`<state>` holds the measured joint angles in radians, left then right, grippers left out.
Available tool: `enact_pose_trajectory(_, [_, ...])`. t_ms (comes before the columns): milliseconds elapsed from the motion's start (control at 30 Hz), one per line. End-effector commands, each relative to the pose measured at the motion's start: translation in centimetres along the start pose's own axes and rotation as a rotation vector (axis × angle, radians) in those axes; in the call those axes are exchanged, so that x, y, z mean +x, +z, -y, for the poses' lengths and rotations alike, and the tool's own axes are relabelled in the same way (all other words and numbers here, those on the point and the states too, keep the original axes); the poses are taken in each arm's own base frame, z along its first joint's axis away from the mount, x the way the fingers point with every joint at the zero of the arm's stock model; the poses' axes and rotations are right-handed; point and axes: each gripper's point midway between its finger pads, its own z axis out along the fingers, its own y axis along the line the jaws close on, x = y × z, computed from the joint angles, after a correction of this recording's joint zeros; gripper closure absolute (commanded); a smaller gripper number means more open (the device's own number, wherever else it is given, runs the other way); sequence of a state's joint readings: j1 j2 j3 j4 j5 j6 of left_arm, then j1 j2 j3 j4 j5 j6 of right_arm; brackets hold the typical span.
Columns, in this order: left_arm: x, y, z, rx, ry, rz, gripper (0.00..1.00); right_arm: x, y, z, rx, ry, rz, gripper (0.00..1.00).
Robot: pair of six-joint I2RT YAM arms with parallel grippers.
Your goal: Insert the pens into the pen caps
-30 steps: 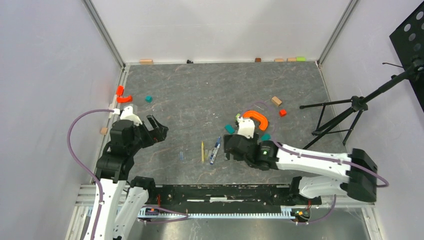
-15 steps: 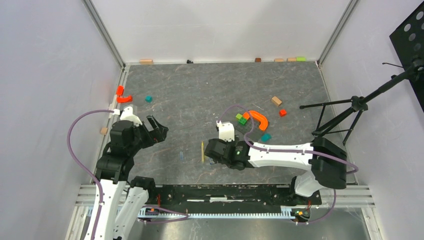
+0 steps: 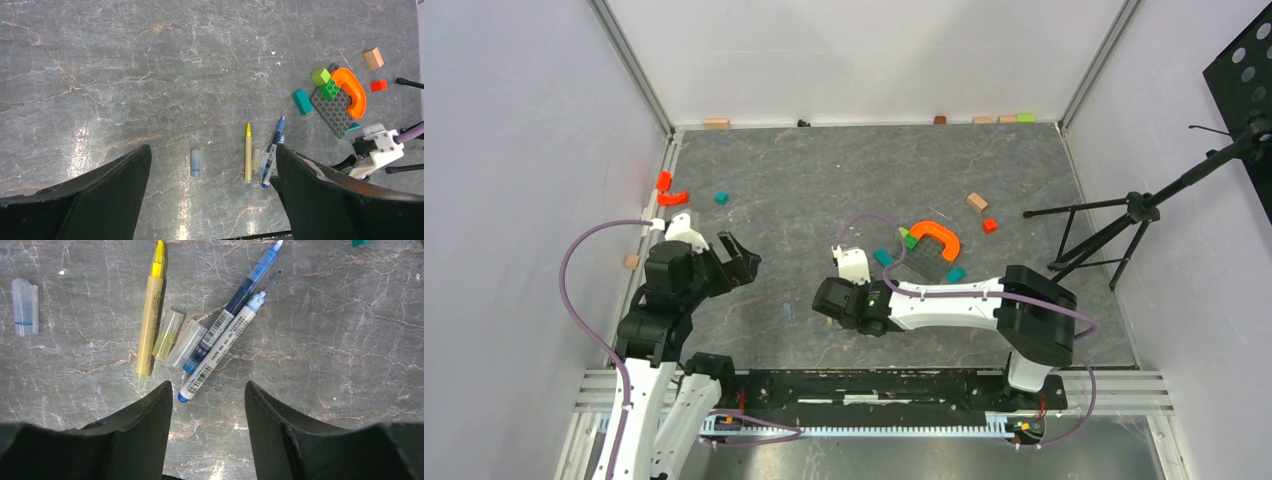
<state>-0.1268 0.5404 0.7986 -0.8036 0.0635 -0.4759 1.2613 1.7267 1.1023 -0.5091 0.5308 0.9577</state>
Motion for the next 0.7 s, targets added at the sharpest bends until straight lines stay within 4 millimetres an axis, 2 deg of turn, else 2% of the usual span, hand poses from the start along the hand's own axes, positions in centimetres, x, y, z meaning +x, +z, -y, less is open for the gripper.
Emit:
enact_pose_trajectory(0, [-0.7, 0.0, 1.0, 0.048, 0.014, 0.031, 0.0, -0.9, 0.2, -1.2, -0.02, -0.007, 0.016, 0.42])
enact_pose_trajectory(133, [-0.7, 0.1, 0.9, 0.047, 0.016, 0.029, 0.0, -0.2, 0.9, -1.0, -0.003, -0.026, 0.005, 0.47])
enact_pose_trajectory(400, [-0.7, 0.1, 0.9, 0.044, 0.015, 0.027, 0.0, 1.2, 2.2, -0.7, 0.014, -0.068, -0.026, 0.49])
enact_pose_trajectory(667, [-0.7, 0.2, 0.8, 0.039, 0.015, 0.025, 0.0, 1.6, 2.2, 1.2, 0.058, -0.09, -0.023, 0.5])
